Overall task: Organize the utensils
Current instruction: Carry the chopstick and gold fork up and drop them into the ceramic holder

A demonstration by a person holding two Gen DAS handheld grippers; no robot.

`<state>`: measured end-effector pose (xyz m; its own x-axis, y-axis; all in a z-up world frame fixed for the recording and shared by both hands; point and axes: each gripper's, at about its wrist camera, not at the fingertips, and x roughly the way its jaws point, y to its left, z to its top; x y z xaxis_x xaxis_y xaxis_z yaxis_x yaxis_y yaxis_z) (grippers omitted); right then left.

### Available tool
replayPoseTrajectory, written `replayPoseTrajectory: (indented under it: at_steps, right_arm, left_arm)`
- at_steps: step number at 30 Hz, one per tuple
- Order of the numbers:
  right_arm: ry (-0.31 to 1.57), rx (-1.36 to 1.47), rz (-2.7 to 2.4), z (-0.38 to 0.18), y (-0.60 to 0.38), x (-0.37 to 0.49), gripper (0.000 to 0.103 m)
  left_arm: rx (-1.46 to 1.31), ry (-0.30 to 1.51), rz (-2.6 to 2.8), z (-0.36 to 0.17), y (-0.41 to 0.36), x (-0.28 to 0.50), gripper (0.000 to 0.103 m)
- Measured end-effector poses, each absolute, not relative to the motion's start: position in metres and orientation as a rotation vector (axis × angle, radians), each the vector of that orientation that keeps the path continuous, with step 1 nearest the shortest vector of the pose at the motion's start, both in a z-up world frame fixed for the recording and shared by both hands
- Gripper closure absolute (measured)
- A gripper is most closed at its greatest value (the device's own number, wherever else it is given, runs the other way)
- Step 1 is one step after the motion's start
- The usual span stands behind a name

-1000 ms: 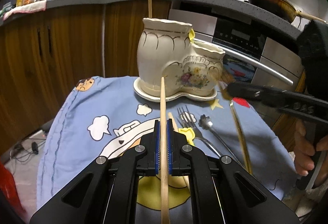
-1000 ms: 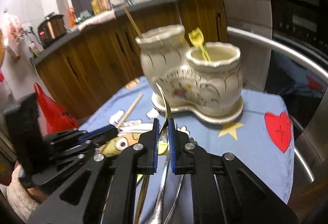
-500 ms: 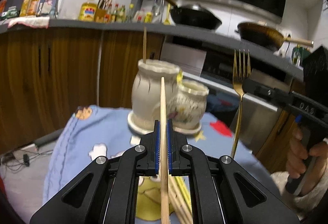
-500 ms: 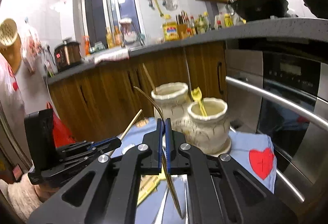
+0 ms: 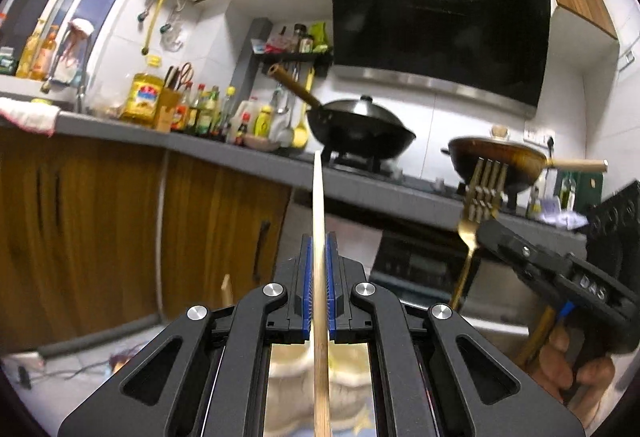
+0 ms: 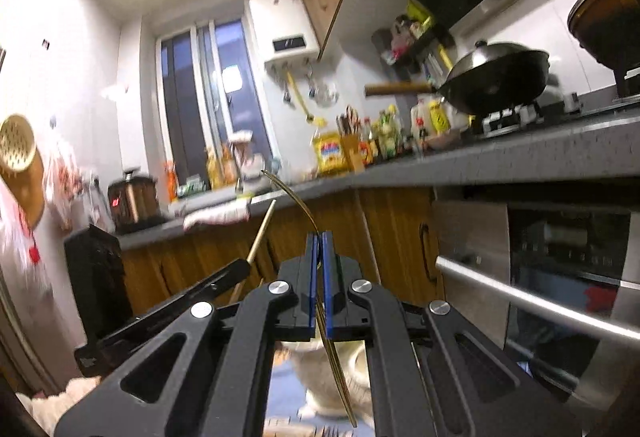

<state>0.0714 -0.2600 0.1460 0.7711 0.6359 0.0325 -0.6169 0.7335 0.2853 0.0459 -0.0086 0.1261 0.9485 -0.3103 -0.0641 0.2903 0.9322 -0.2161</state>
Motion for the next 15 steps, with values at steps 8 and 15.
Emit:
replayPoseTrajectory:
  at_steps: [8, 15]
  right_arm:
    - [0.072, 0.375, 0.651, 0.13, -0.27, 0.123, 0.1]
    - [0.13, 0.408, 0.629, 0.103, -0.268, 0.15, 0.1]
  left_arm:
    - [-0.112, 0.081, -0.19, 0.124, -0.03, 0.115, 0.097]
    - [-0.019, 0.046, -0.138, 0.102, -0.042, 0.131, 0.097]
